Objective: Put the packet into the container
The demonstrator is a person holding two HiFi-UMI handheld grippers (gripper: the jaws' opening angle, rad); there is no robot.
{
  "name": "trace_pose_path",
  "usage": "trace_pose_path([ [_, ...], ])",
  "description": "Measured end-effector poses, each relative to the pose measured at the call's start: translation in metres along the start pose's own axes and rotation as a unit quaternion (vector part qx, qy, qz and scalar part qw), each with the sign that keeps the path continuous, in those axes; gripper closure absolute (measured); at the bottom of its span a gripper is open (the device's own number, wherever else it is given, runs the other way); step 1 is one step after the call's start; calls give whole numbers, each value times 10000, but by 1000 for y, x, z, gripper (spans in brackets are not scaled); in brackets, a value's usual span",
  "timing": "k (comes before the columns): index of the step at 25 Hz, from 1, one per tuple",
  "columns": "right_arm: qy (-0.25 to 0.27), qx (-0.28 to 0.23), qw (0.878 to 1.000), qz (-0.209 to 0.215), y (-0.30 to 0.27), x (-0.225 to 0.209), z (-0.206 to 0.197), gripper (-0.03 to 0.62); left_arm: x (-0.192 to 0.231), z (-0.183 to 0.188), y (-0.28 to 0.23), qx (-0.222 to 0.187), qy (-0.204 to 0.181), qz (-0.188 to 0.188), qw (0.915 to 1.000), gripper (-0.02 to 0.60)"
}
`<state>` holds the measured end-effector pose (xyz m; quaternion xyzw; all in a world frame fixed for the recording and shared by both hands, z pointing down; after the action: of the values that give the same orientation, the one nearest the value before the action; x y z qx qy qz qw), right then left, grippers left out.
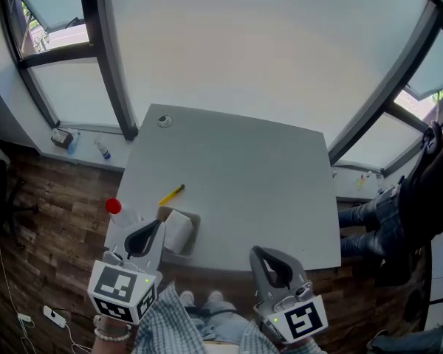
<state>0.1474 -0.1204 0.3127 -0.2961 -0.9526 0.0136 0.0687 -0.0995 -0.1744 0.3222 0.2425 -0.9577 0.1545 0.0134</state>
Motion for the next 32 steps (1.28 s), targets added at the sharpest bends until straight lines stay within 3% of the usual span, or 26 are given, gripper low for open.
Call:
trace_pose_path([
  [5,-15,-186,9998,-50,-1,-4,10,597,-4,20,11,-533,112,-200,9983,578],
  [11,103,-423,9990,-74,-5,-9,26,597,-6,36,22,-782,-20,-219,9967,578],
  [16,75,-567,9984,33,-5,-6,36,597,-5,44,30,-1253,237,-366,9912,578],
  [32,46,-750,9971,73,-8,-2,47,597,-7,49,32,-1418,228,-502,9884,578],
])
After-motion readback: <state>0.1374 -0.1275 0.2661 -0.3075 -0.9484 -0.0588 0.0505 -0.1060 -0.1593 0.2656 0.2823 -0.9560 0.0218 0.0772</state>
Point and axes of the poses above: the fingertips, and each gripper's own axes: y backward along the fingers, x to its left, z out of its top, the point moved 8 cm from there along y, backward along the fingers, and after that the axes turned 3 degrees about -x, right-handed, at the moved point
